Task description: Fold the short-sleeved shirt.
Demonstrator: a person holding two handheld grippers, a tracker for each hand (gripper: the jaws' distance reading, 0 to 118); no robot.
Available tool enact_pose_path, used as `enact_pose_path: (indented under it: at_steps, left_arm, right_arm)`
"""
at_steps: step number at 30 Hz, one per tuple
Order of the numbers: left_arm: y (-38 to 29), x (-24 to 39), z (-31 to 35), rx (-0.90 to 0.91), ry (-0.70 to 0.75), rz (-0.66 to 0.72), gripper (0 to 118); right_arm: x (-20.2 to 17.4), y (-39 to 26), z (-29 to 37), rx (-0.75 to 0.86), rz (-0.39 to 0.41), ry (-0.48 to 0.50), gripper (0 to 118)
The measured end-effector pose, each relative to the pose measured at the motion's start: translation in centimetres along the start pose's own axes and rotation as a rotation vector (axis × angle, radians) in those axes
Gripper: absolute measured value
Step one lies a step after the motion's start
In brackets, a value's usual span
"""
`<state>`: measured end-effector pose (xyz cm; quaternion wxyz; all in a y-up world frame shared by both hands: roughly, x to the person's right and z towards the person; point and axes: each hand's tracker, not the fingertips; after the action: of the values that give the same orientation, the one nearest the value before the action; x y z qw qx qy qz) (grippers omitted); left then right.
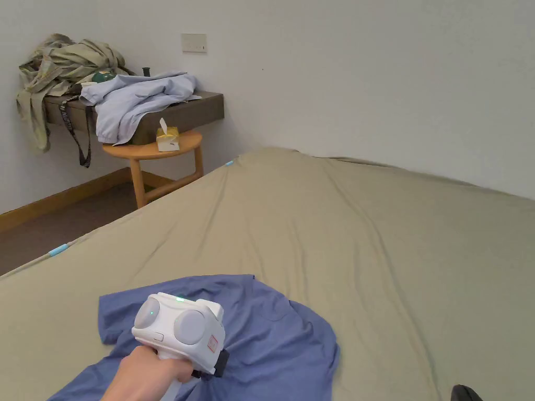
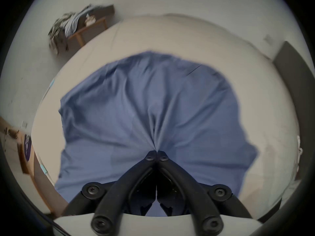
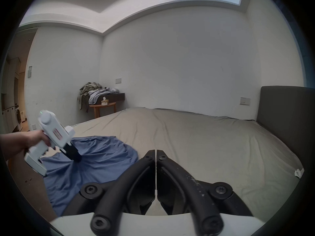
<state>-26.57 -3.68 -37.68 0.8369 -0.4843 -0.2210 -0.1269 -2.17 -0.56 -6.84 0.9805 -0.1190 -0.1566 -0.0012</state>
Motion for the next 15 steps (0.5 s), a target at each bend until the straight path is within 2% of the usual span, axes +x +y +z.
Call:
enact_pose_path:
  at_steps: [5, 8, 10, 15]
  left_arm:
    - [2.3, 8.5, 9.9, 0.180, -0.132, -0.184, 0]
    - [2.7, 15.1, 15.6, 0.309, -0.294, -0.306, 0]
    - [2.4, 19.8, 19.4, 0.386, -0.424, -0.407, 0]
    - [1.2, 30.0, 24.5, 0.472, -0.683, -0.644, 0]
  right_arm:
    - [4.4, 1.5, 4.7, 0.077, -0.040, -0.134, 3]
    - [7.3, 2.4, 9.0, 0.144, -0.068, -0.225, 3]
    - [9.3, 2.8, 11.8, 0.174, -0.056, -0.296, 3]
    - [13.2, 3.0, 18.3, 0.224, -0.055, -0.462, 3]
